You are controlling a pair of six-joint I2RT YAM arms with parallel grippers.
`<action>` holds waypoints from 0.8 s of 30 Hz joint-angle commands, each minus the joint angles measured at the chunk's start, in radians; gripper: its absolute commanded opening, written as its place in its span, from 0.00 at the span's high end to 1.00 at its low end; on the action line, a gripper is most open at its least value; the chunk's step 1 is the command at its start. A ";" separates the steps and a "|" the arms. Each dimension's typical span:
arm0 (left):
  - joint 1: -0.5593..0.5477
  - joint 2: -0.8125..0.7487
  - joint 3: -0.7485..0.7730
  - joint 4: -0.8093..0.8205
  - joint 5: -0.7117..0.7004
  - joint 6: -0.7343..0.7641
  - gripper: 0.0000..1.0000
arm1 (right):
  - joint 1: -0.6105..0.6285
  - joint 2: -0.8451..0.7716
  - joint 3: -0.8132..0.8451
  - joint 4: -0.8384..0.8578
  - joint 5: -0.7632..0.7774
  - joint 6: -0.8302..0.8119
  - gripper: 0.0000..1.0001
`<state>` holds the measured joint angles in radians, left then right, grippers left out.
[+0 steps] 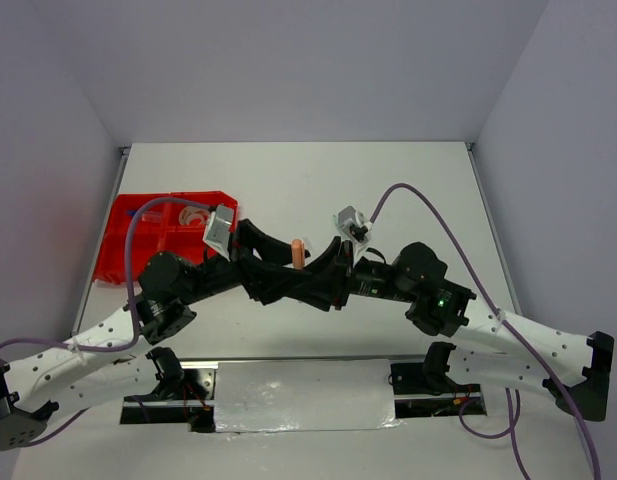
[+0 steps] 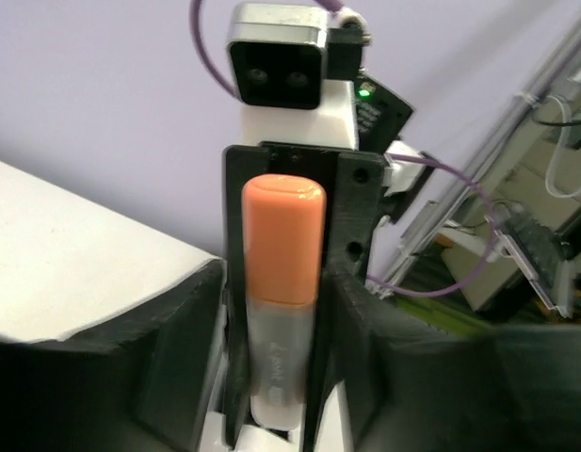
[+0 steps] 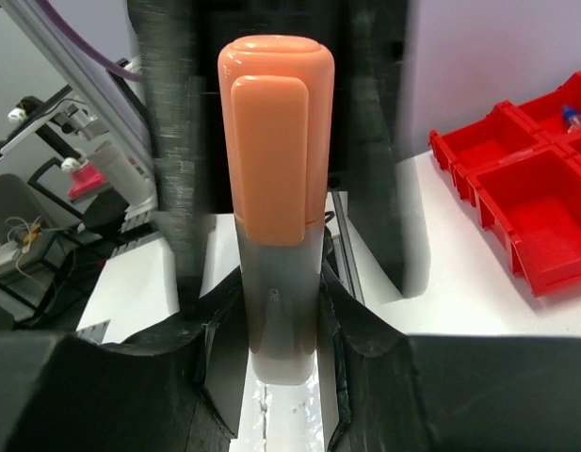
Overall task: Sort the stationery into containers
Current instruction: Close the pen cap on the pen.
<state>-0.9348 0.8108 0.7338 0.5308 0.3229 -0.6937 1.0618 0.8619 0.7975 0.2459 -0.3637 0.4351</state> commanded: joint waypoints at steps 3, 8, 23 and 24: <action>-0.007 -0.010 0.049 -0.014 -0.030 0.039 0.13 | 0.001 -0.023 0.011 0.038 0.035 -0.018 1.00; -0.007 -0.004 0.102 -0.060 -0.033 0.069 0.03 | 0.001 -0.026 -0.001 0.035 0.035 -0.009 1.00; -0.007 0.011 0.220 -0.172 -0.073 0.138 0.18 | 0.001 -0.034 -0.021 0.056 -0.047 0.002 1.00; -0.007 0.014 0.220 -0.169 -0.068 0.137 0.20 | 0.000 -0.031 -0.020 0.055 -0.050 0.001 1.00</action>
<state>-0.9379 0.8173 0.9249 0.3458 0.2554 -0.5758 1.0618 0.8474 0.7723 0.2539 -0.3893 0.4370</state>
